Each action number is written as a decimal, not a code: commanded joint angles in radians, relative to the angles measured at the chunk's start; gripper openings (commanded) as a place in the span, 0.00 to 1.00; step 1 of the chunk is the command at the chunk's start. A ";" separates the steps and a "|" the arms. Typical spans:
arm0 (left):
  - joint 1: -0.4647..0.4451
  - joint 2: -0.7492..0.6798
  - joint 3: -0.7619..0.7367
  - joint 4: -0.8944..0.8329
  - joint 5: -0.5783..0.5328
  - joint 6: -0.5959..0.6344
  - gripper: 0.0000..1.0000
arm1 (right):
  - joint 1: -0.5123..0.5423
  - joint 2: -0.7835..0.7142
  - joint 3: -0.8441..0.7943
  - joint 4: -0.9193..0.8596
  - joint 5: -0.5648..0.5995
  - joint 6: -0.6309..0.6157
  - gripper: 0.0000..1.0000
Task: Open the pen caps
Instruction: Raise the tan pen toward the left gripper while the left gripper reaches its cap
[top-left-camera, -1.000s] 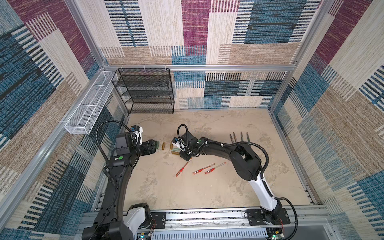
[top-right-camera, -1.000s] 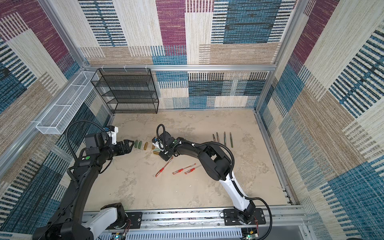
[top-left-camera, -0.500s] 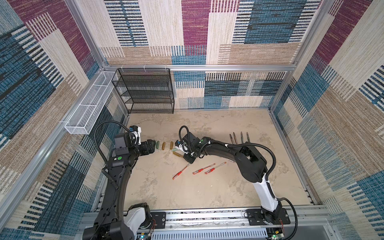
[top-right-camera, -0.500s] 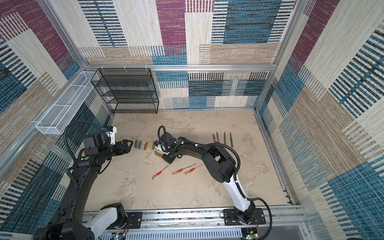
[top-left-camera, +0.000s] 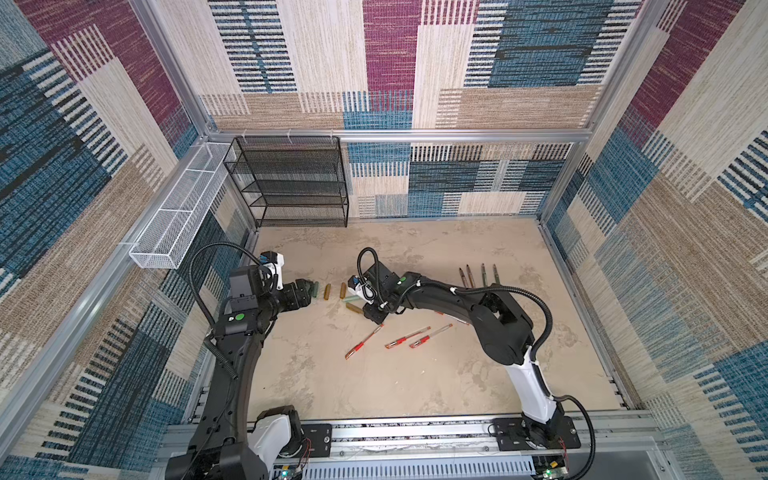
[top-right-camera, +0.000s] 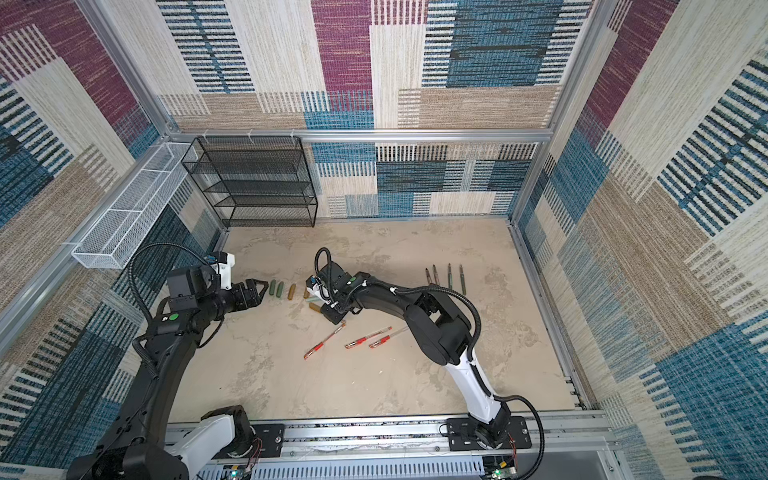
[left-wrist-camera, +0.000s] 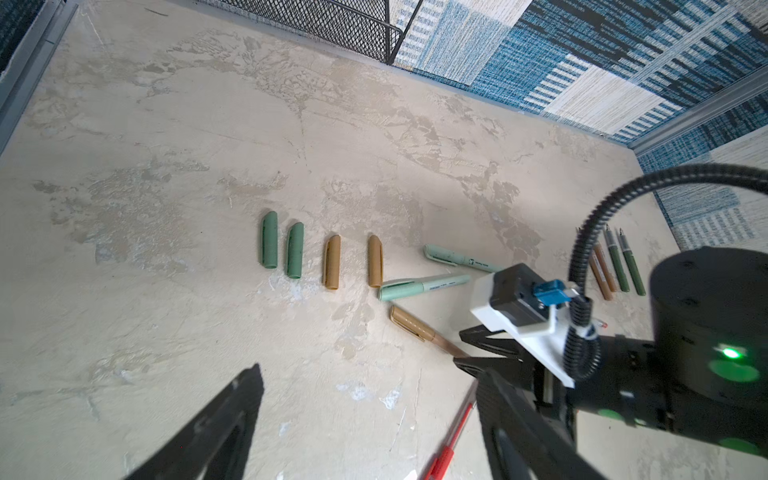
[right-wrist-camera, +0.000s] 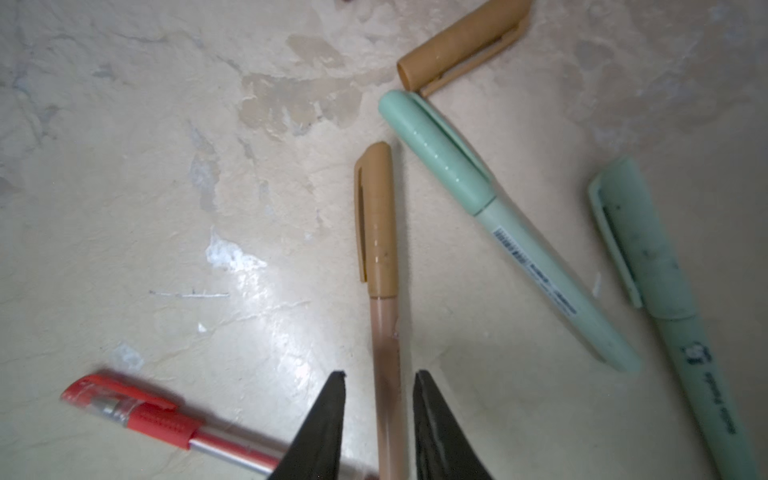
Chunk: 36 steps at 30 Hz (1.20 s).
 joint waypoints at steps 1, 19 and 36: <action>0.001 -0.005 0.009 0.016 -0.001 -0.010 0.84 | 0.001 0.026 0.028 -0.025 0.026 0.003 0.31; 0.002 -0.004 -0.002 0.026 0.013 -0.011 0.84 | -0.003 0.026 0.011 -0.052 0.040 -0.043 0.12; 0.001 0.014 -0.045 0.155 0.351 -0.191 0.83 | 0.006 -0.346 -0.276 0.431 -0.157 0.326 0.10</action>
